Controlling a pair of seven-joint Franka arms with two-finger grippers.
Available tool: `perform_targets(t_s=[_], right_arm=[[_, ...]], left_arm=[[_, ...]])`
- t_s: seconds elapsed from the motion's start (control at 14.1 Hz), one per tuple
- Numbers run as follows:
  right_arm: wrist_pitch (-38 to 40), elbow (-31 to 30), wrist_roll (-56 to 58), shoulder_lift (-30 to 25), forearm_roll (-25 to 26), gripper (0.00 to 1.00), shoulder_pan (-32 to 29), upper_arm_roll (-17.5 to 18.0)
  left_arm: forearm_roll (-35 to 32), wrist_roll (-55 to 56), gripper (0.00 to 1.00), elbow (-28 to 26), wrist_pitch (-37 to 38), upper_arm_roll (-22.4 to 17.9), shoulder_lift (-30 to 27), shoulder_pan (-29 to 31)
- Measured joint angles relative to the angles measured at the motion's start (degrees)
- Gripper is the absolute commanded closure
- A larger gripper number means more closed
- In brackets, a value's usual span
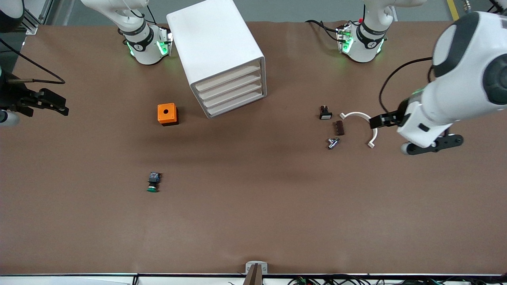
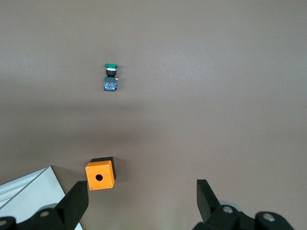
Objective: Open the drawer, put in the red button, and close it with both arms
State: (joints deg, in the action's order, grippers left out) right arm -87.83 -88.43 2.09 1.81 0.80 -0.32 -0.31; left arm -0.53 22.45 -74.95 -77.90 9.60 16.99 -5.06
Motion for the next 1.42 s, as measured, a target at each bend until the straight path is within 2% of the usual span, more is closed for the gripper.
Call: perform_targets(t_s=[0.28, 0.64, 0.78, 1.07, 1.42], right_arm=[[-0.24, -0.76, 0.0, -1.25, -0.34, 0.0, -0.02, -0.05], [-0.47, -1.12, 0.0, -1.33, -1.18, 0.0, -0.07, -0.17], [-1.14, -1.12, 0.0, -1.36, -1.51, 0.0, -0.09, -0.19], [-1.74, -1.12, -0.31, -1.59, -2.08, 0.0, -0.34, -0.46], [-1.81, -1.39, -0.47, -1.95, -2.44, 0.0, -0.62, -0.88]], left_arm=[[0.0, -10.08, 0.01, -8.18, -1.12, -4.1, -6.58, 0.55], [0.0, -14.57, 0.01, -26.17, -14.13, -7.7, -18.13, 0.52], [0.0, -16.84, 0.01, -29.91, -16.35, -9.98, -21.79, 0.56], [0.65, -22.15, 0.01, -29.92, -17.61, -15.7, -25.86, 1.3], [0.75, -22.37, 0.01, -26.41, -17.79, -14.96, -26.71, 0.99]])
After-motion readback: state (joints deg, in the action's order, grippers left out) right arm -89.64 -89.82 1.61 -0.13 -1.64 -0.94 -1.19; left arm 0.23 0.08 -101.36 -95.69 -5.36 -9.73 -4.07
